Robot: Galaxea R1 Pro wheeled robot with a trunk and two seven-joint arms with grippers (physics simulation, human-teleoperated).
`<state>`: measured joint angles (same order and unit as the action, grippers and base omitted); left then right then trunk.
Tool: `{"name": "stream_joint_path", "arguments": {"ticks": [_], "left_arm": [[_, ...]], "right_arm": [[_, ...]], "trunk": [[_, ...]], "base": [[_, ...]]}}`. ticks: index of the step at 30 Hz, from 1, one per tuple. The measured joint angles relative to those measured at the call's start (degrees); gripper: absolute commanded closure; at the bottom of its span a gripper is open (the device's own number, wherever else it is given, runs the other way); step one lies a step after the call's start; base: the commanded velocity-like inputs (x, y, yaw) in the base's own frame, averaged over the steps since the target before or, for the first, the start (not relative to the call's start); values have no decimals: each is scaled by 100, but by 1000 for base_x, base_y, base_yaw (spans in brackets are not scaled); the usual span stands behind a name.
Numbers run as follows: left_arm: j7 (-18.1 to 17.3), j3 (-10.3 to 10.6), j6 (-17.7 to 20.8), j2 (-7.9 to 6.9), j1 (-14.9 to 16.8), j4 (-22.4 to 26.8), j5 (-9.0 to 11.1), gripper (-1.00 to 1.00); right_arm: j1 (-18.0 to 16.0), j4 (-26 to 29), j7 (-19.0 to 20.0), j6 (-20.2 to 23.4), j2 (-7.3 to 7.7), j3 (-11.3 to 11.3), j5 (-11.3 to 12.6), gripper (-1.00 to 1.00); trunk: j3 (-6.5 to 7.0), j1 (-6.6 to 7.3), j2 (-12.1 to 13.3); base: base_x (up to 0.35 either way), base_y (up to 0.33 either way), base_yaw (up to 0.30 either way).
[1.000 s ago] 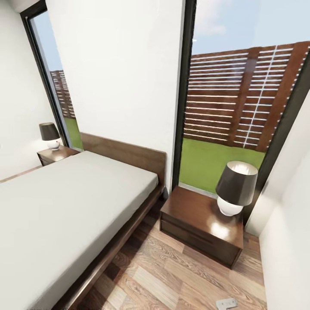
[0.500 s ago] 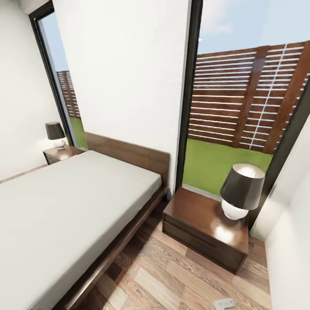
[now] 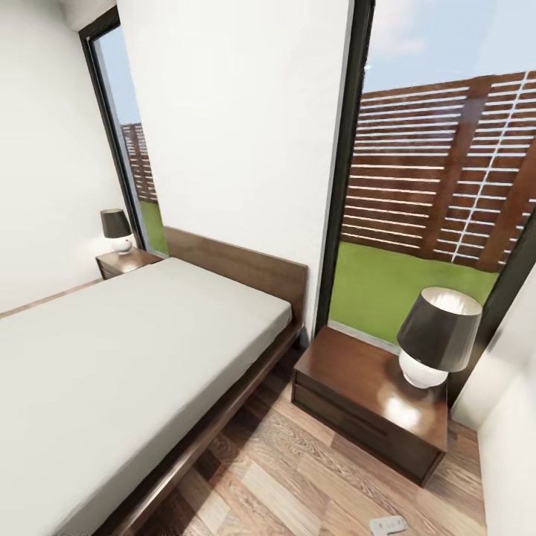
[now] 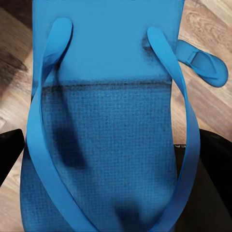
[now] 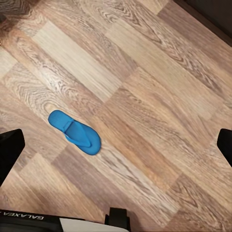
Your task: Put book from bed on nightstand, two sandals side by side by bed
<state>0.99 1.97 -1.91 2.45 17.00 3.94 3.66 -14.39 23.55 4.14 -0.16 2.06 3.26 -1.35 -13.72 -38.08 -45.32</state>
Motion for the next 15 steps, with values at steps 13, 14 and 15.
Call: {"name": "stream_joint_path", "arguments": {"ticks": [13,14,15], "left_arm": [[0,0,0,0,0,0,-1,100],[1,0,0,0,0,0,-2,100],[1,0,0,0,1,1,-3,100]], "right_arm": [[1,-1,-1,0,0,0,0,-100],[1,-1,-1,0,0,0,0,-100],[1,-1,-1,0,0,0,0,-100]], "trunk": [[0,1,0],[0,1,0],[0,0,0]], "base": [[33,0,41],[35,0,4],[28,0,4]]}}
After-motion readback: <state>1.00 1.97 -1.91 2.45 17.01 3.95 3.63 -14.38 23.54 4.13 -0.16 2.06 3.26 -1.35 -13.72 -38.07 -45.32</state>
